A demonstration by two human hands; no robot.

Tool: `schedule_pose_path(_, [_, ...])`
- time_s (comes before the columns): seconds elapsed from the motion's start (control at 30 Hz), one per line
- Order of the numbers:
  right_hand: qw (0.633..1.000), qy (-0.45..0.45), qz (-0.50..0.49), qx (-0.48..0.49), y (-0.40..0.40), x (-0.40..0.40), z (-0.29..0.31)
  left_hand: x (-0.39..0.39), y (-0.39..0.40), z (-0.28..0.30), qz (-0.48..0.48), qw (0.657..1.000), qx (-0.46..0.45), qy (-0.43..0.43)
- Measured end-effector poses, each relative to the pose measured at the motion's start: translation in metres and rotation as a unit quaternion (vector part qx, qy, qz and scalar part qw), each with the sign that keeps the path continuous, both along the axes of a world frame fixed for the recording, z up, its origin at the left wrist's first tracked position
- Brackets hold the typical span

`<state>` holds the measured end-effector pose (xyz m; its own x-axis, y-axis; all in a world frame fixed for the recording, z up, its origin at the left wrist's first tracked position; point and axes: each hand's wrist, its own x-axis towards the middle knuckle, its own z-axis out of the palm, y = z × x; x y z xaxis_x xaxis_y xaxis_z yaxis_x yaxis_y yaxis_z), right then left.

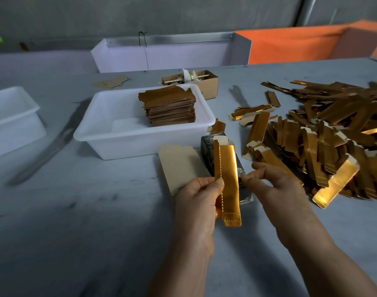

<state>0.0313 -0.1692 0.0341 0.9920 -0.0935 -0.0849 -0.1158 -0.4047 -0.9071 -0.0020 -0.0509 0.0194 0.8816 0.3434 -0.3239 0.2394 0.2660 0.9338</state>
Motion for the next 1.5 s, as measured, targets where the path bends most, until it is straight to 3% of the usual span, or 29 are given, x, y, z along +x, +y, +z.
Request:
schedule_pose_path(0.17, [0.996, -0.028, 0.019, -0.084, 0.001, -0.003, -0.007, 0.001, -0.004, 0.002, -0.029, 0.998, 0.03, -0.039])
schedule_pose_path(0.53, [0.995, -0.069, 0.015, -0.066, 0.004, -0.008, -0.019, 0.004, -0.006, 0.01, -0.052, 0.991, 0.117, -0.031])
schedule_pose_path(0.6, [0.989, -0.088, 0.029, -0.112, 0.003, -0.007, -0.018, 0.005, -0.007, 0.01, -0.052, 0.989, 0.137, -0.031])
schedule_pose_path(0.73, [0.943, -0.153, 0.054, -0.292, 0.003, -0.003, -0.016, 0.005, -0.006, 0.012, -0.052, 0.987, 0.153, -0.025])
schedule_pose_path(0.8, [0.937, -0.15, 0.071, -0.307, 0.001, -0.007, -0.016, 0.005, -0.006, 0.013, -0.048, 0.987, 0.151, -0.024])
schedule_pose_path(0.93, [0.955, -0.162, 0.041, -0.245, -0.015, -0.016, -0.009, 0.006, -0.004, 0.014, -0.058, 0.988, 0.143, -0.012])
schedule_pose_path(1.07, [0.995, -0.056, 0.074, 0.034, -0.024, -0.021, 0.023, 0.007, -0.001, 0.018, -0.077, 0.992, 0.096, -0.005])
schedule_pose_path(1.13, [0.987, -0.045, 0.133, 0.076, -0.023, -0.024, 0.035, 0.003, -0.001, 0.019, -0.084, 0.992, 0.096, -0.012])
schedule_pose_path(1.3, [0.976, -0.067, 0.205, 0.041, -0.019, -0.02, 0.038, -0.004, 0.002, 0.025, -0.108, 0.994, -0.015, -0.009])
schedule_pose_path(1.5, [0.966, -0.112, 0.231, -0.027, -0.017, -0.017, 0.038, -0.006, 0.003, 0.027, -0.114, 0.993, -0.013, -0.02])
